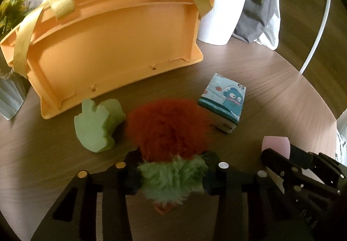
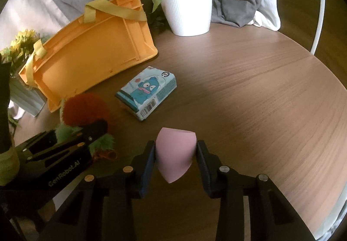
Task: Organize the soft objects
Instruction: 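Lift and carry the fluffy plush and pink sponge with both grippers over the crate, then lower both items into the crate and open both grippers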
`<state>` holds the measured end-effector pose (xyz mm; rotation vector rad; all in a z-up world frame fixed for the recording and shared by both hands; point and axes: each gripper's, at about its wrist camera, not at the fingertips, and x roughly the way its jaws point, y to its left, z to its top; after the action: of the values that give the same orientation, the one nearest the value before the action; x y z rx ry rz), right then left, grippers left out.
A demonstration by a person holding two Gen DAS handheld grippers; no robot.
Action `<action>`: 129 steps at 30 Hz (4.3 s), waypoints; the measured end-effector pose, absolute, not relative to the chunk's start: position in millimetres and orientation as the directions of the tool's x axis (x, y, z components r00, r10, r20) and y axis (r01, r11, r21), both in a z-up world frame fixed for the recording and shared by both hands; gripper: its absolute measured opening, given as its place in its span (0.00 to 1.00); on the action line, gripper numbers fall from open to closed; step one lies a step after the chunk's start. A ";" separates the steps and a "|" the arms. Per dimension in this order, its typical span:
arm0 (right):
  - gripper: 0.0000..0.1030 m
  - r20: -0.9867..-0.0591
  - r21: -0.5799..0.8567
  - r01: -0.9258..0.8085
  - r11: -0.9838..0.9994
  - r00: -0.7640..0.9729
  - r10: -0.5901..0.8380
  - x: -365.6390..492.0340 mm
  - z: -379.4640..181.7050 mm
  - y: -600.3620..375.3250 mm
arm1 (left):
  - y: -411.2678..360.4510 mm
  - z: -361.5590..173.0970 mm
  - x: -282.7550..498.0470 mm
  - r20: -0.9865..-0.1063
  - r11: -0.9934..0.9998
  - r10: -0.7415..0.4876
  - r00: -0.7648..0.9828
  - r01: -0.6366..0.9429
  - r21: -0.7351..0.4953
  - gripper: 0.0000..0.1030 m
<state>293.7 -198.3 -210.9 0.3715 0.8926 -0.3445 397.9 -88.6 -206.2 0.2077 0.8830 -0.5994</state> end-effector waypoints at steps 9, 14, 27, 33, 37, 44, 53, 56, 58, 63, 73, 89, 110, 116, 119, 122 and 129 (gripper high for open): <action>0.37 -0.787 0.179 0.415 0.892 0.604 -0.123 290.6 -201.7 -199.5 | -85.8 -188.8 391.5 -0.748 0.821 -0.419 0.514 0.567 -0.070 0.38; 0.37 -0.773 0.184 0.392 0.901 0.624 -0.113 291.4 -191.3 -198.0 | -80.4 -175.7 387.9 -0.734 0.828 -0.422 0.531 0.556 -0.074 0.38; 0.37 -0.711 0.181 0.329 0.927 0.695 -0.108 294.7 -149.3 -198.6 | -64.4 -134.2 375.4 -0.682 0.852 -0.425 0.595 0.518 -0.079 0.38; 0.37 -0.675 0.179 0.291 0.940 0.731 -0.098 295.5 -128.2 -195.0 | -56.0 -114.2 370.3 -0.652 0.863 -0.423 0.630 0.499 -0.077 0.38; 0.37 -0.654 0.178 0.268 0.947 0.751 -0.090 296.5 -116.8 -192.6 | -50.4 -102.5 367.8 -0.631 0.872 -0.418 0.653 0.483 -0.079 0.38; 0.37 -0.610 0.178 0.218 0.960 0.790 -0.067 299.3 -95.6 -185.7 | -39.7 -81.1 364.9 -0.591 0.890 -0.404 0.698 0.450 -0.076 0.38; 0.37 -0.557 0.184 0.154 0.971 0.830 -0.026 311.8 -75.4 -177.8 | -21.8 -56.2 364.1 -0.541 0.916 -0.370 0.755 0.392 -0.080 0.38; 0.37 -0.537 0.185 0.123 0.975 0.844 -0.005 316.0 -67.9 -172.8 | -19.5 -49.4 365.4 -0.526 0.924 -0.359 0.771 0.373 -0.084 0.38; 0.37 -0.527 0.184 0.106 0.977 0.850 0.008 318.7 -64.2 -170.5 | -17.6 -44.2 365.6 -0.512 0.930 -0.349 0.785 0.359 -0.082 0.38; 0.37 -0.497 0.184 0.066 0.981 0.867 0.035 324.5 -54.5 -167.5 | -14.2 -33.4 365.2 -0.482 0.938 -0.329 0.812 0.337 -0.073 0.38; 0.37 -0.443 0.184 0.020 0.983 0.894 0.065 343.0 -36.9 -168.7 | -16.4 -16.0 372.0 -0.432 0.949 -0.301 0.850 0.310 -0.051 0.38; 0.37 -0.359 0.195 -0.007 0.981 0.930 0.078 369.0 -12.6 -175.2 | -30.1 14.2 397.7 -0.344 0.952 -0.293 0.892 0.307 -0.013 0.38; 0.37 -0.357 0.175 -0.021 0.984 0.930 0.083 432.4 -9.2 -182.0 | -33.5 9.2 463.3 -0.347 0.960 -0.262 0.900 0.279 0.000 0.38; 0.37 -0.384 0.160 -0.017 0.987 0.920 0.078 454.0 -19.5 -183.8 | -37.3 -2.5 484.4 -0.378 0.962 -0.250 0.891 0.272 0.004 0.38; 0.37 -0.402 0.159 -0.012 0.987 0.913 0.076 465.1 -25.7 -185.6 | -39.1 -10.3 494.4 -0.398 0.962 -0.250 0.882 0.273 0.001 0.38; 0.37 -0.424 0.159 -0.006 0.987 0.903 0.074 475.3 -33.8 -187.9 | -41.7 -19.0 504.6 -0.421 0.962 -0.249 0.872 0.274 -0.002 0.38; 0.37 -0.481 0.161 0.006 0.987 0.874 0.073 497.1 -56.2 -192.2 | -46.8 -39.9 526.4 -0.483 0.960 -0.249 0.839 0.279 -0.010 0.38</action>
<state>497.1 -192.2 -56.2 0.1601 0.5069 0.0349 526.4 -46.8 -39.9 0.0619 0.5024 -0.2796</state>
